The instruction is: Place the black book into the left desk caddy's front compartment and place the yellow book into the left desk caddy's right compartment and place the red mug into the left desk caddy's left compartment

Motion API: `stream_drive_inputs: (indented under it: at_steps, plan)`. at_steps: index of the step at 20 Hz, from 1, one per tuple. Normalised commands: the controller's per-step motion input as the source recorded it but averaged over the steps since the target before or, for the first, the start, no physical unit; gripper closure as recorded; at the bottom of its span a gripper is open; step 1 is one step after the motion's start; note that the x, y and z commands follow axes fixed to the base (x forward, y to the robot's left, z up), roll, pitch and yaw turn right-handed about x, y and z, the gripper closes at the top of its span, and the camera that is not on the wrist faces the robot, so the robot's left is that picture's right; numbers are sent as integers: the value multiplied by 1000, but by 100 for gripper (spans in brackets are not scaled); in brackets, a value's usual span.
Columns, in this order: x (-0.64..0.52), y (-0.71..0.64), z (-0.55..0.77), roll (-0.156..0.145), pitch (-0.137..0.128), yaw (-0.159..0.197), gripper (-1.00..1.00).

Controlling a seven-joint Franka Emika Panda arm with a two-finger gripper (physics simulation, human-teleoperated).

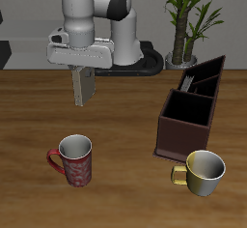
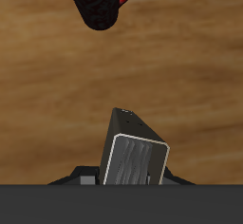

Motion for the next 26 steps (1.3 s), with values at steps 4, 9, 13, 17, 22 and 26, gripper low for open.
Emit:
stream_drive_inputs:
  at_steps: [4,9,13,17,22,26]
  plan:
    - [162,545,691,25,-42,10,100]
    - [191,571,722,7,-59,23,100]
    - [213,531,481,-22,-9,13,100]
    - [350,797,421,-33,54,20,100]
    - [388,605,223,1,42,56,100]
    - [283,429,115,-12,22,10,100]
